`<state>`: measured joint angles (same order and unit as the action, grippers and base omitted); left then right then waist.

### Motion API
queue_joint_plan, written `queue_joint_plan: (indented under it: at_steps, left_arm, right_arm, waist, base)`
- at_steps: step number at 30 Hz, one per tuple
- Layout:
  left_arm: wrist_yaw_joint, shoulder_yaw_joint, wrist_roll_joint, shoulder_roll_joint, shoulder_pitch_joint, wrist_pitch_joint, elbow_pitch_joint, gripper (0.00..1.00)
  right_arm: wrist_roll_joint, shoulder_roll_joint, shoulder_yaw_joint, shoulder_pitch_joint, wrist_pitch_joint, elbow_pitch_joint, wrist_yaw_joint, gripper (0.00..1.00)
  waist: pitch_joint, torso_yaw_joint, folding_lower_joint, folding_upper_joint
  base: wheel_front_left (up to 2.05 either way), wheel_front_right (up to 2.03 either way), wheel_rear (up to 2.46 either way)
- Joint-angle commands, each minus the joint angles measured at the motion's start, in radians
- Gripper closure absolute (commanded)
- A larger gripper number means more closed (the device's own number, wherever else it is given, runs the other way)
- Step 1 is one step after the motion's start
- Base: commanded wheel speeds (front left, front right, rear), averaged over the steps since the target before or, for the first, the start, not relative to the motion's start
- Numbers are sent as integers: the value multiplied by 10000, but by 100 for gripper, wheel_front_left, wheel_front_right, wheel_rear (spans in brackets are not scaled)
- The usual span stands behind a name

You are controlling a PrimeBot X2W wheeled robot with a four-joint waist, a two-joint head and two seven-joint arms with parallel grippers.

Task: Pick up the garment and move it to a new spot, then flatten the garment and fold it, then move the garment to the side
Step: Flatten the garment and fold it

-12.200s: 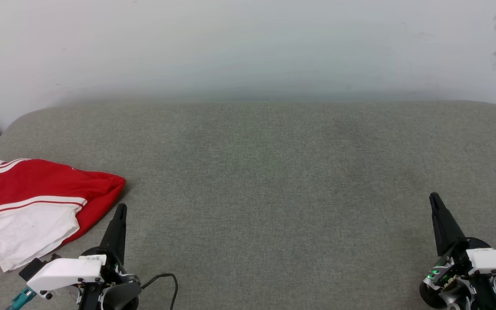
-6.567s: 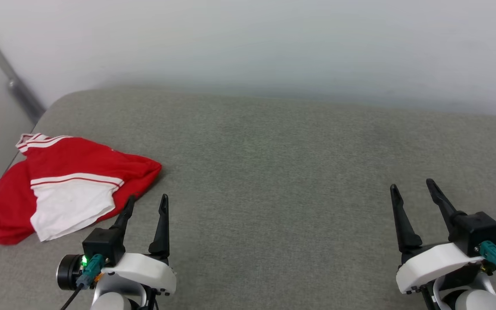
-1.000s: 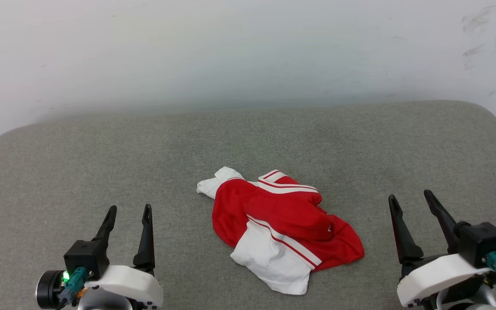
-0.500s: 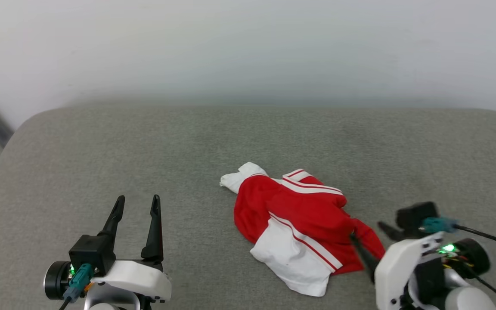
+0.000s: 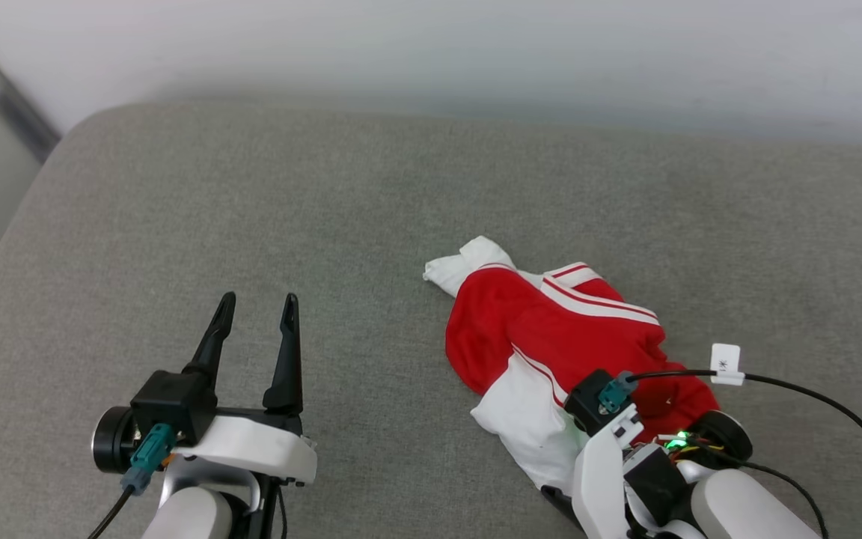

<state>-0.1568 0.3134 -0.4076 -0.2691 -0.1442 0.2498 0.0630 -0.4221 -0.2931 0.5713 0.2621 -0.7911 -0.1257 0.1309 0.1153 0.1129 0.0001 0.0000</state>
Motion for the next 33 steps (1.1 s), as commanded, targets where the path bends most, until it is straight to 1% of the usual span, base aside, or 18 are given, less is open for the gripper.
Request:
queue_joint_plan:
  at_steps: [1, 5, 9, 10, 11, 12, 19, 23, 25, 27, 30, 33]
  left_arm:
    - [54, 16, 68, 70, -189, 55, 40, 0]
    - [177, 7, 80, 120, -455, 93, 227, 0]
    - [232, -19, 118, 174, -567, 117, 416, 0]
    - [242, -27, 128, 182, -578, 125, 453, 0]
    - [237, -41, 133, 191, -573, 133, 489, 0]
    - [237, -50, 139, 200, -551, 138, 523, 0]
    - [166, -106, 166, 156, -222, 153, 620, 0]
    - [80, -91, 175, 126, -57, 138, 523, 0]
    - [85, -130, 131, 66, -32, 124, 501, 0]
    - [80, -124, 105, 51, -29, 104, 463, 0]
    - [75, -93, 114, 31, 14, 40, 420, 0]
    - [64, -48, 125, 13, -32, -19, 362, 0]
  right_arm:
    - [-93, -33, 217, 274, 110, -270, -3, 0]
    - [-436, 60, 850, 577, 385, -1347, -3, 0]
    - [-669, 134, 1380, 703, 523, -2344, -4, 0]
    - [-713, 136, 1487, 738, 555, -2500, -6, 27]
    - [-850, 180, 1601, 785, 641, -2555, -4, 76]
    - [-892, 200, 1678, 898, 773, -2526, -3, 100]
    - [-867, 98, 1953, 1854, 2023, -1261, -3, 100]
    - [-553, 132, 1472, 2148, 2947, -440, -3, 100]
    - [-390, 219, 872, 2176, 3323, -167, -3, 100]
    - [-208, 356, 10, 2045, 3689, 38, -3, 100]
    - [8, 577, -1594, 1566, 4021, -66, -4, 100]
    - [-3, 934, -3299, 1047, 4221, -466, -3, 100]
  waist:
    - [361, 205, -1, 0]
    - [624, 283, -1, 0]
    - [646, 288, -1, 0]
    - [609, 284, -1, 0]
    - [561, 272, -1, 0]
    - [503, 256, -1, 0]
    - [-39, -103, -1, 0]
    - [-212, -405, -1, 0]
    - [-240, -575, -1, 0]
    - [-230, -732, -1, 0]
    - [-184, -936, -1, 0]
    - [-93, -1076, -1, 0]
  base:
    - [0, 0, 0]
    - [0, 0, 0]
    - [0, 0, 0]
    - [0, 0, 0]
    - [0, 0, 0]
    - [0, 0, 0]
    - [0, 0, 0]
    - [0, 0, 0]
    - [0, 0, 0]
    - [0, 0, 0]
    - [0, 0, 0]
    - [0, 0, 0]
